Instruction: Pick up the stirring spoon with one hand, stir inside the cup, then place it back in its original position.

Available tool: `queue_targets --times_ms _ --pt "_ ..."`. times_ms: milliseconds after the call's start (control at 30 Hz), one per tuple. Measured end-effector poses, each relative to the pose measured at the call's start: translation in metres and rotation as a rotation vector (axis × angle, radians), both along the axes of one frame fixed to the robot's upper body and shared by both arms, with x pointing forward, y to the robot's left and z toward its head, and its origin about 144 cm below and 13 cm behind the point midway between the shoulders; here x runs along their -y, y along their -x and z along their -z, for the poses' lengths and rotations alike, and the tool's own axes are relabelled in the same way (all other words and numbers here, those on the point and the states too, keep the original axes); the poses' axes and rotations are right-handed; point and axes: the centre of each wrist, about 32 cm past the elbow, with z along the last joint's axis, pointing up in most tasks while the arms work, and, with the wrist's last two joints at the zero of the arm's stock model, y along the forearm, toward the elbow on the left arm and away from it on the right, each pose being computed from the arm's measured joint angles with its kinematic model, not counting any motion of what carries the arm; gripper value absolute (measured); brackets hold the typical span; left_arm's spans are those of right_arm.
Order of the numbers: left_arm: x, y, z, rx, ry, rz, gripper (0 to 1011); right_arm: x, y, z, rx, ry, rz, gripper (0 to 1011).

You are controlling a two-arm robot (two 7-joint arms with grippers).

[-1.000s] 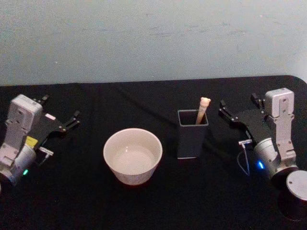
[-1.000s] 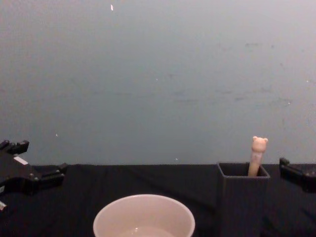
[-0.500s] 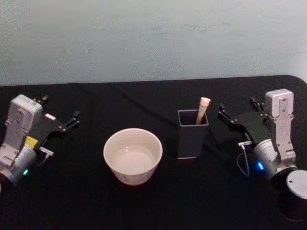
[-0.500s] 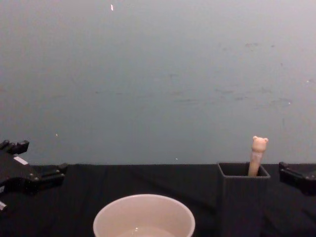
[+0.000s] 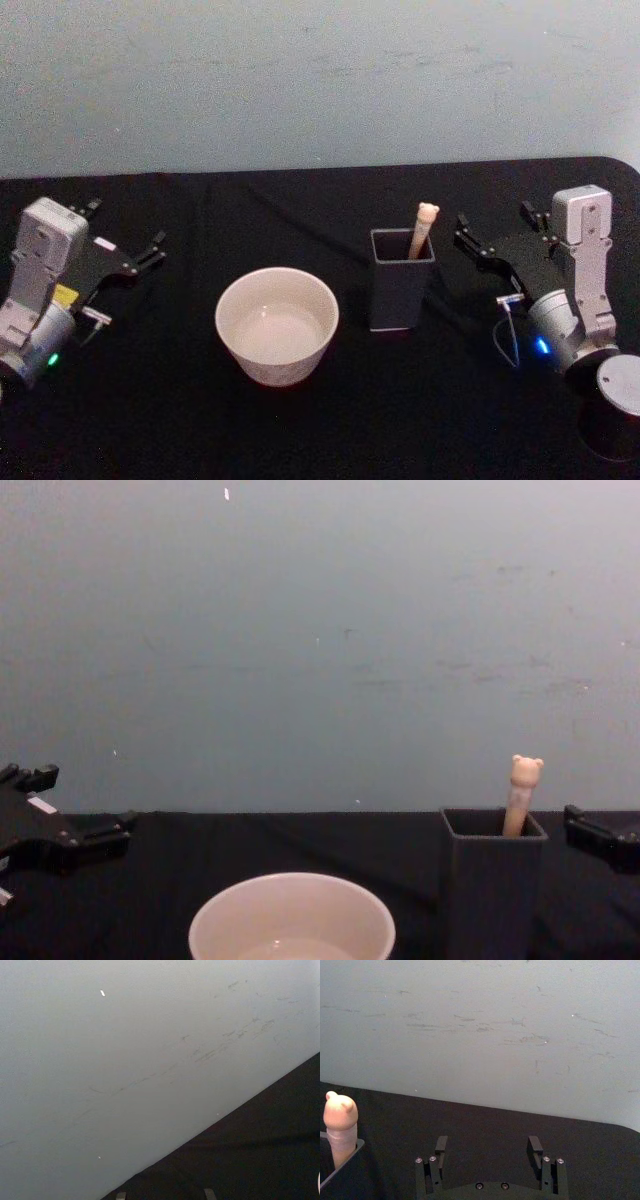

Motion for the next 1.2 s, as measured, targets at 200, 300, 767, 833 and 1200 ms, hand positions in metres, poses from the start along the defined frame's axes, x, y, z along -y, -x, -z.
queue_targets --times_ms 200,300,767,833,1200 --pt "0.0 0.0 0.0 0.0 0.0 0.0 1001 -0.0001 0.0 -0.0001 0.001 0.001 0.0 1000" --pt "0.0 0.0 0.0 0.0 0.0 0.0 1001 -0.0001 0.0 -0.0002 0.002 0.001 0.0 1000" --pt "0.0 0.0 0.0 0.0 0.0 0.0 1001 0.0 0.0 -0.0003 0.003 0.002 0.0 1000" --pt "0.0 0.0 0.0 0.0 0.0 0.0 1001 0.0 0.0 -0.0003 0.003 0.002 0.0 1000" --pt "0.0 0.0 0.0 0.0 0.0 0.0 1001 0.0 0.0001 -0.0002 0.003 0.002 0.0 1000"
